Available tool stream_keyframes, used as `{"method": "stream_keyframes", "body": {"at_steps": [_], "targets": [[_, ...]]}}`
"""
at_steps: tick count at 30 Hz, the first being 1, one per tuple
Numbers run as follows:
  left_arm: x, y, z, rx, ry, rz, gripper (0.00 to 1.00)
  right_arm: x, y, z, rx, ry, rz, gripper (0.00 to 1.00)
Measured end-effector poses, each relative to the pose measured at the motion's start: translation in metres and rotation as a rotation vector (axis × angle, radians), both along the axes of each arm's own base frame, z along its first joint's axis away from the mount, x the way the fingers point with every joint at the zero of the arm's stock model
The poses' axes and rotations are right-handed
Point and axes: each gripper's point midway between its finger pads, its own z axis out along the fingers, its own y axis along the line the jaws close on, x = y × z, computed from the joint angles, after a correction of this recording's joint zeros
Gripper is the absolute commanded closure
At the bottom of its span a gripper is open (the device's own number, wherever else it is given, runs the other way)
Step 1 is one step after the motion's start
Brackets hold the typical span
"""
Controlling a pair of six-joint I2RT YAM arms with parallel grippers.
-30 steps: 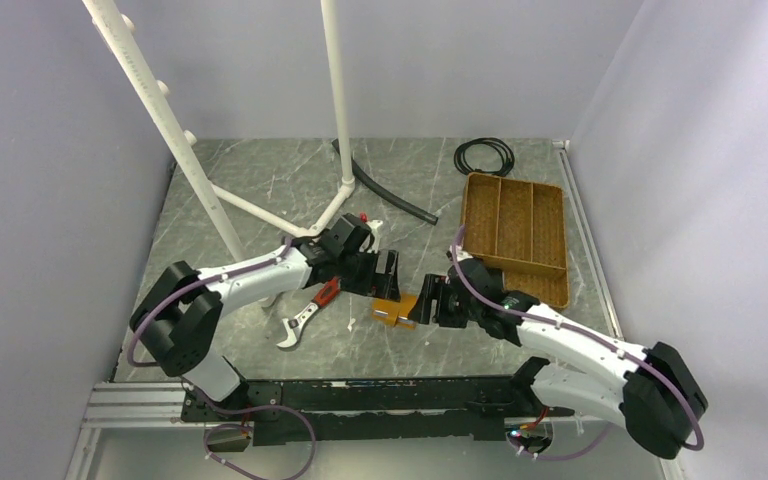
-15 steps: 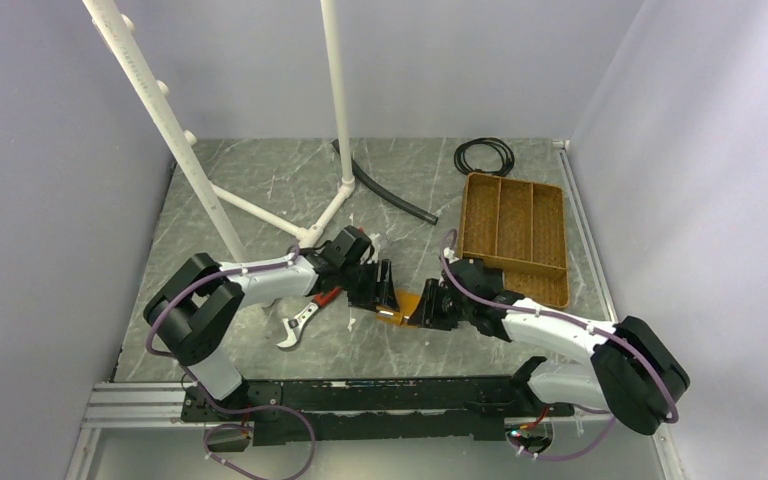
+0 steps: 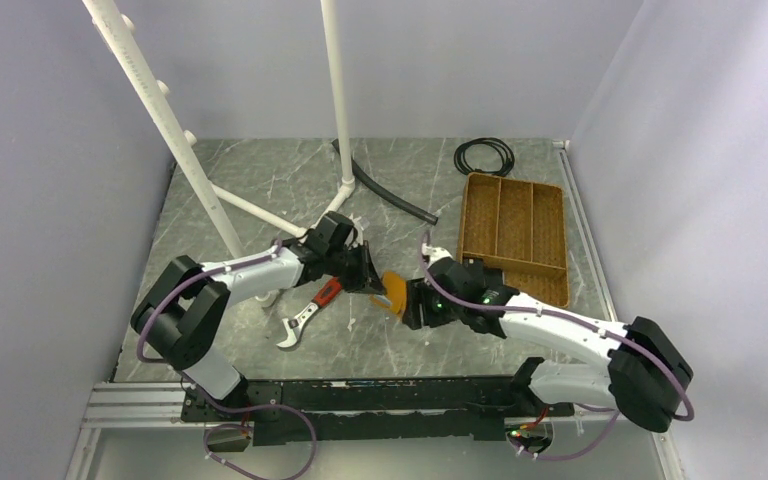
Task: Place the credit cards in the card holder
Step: Open the card holder at the center of the board.
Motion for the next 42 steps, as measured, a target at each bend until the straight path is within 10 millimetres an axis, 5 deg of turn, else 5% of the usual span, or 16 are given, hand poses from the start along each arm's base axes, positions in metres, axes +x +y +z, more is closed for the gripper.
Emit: {"method": "stream_keyframes", "body": {"at_steps": [6, 18, 21, 26, 28, 29, 32, 35, 42], "targets": [[0.005, 0.007, 0.005, -0.003, 0.063, 0.017, 1.00, 0.010, 0.032, 0.042, -0.105, -0.252, 0.162, 0.28], [-0.015, 0.008, 0.023, 0.003, 0.247, 0.021, 1.00, 0.041, 0.055, 0.035, -0.279, -0.545, 0.323, 0.30], [-0.015, 0.009, 0.029, 0.005, 0.267, 0.028, 1.00, 0.048, 0.059, 0.030, -0.302, -0.568, 0.320, 0.41], [-0.008, 0.009, 0.030, 0.023, 0.278, 0.039, 1.00, 0.050, 0.063, 0.022, -0.313, -0.559, 0.285, 0.93], [-0.003, 0.006, 0.033, 0.022, 0.270, 0.034, 1.00, 0.049, 0.066, 0.023, -0.287, -0.547, 0.253, 1.00], [-0.001, 0.005, 0.035, 0.025, 0.263, 0.029, 0.95, 0.049, 0.067, 0.024, -0.272, -0.540, 0.236, 1.00], [0.000, 0.008, 0.039, 0.058, 0.232, 0.007, 0.48, 0.046, 0.068, 0.028, -0.184, -0.491, 0.180, 1.00], [0.001, 0.017, 0.041, 0.110, 0.173, -0.009, 0.20, 0.049, 0.053, 0.025, -0.119, -0.417, 0.098, 1.00], [-0.023, 0.057, 0.066, 0.117, 0.022, 0.034, 0.12, 0.059, 0.027, 0.014, 0.016, -0.229, -0.031, 1.00]]}}
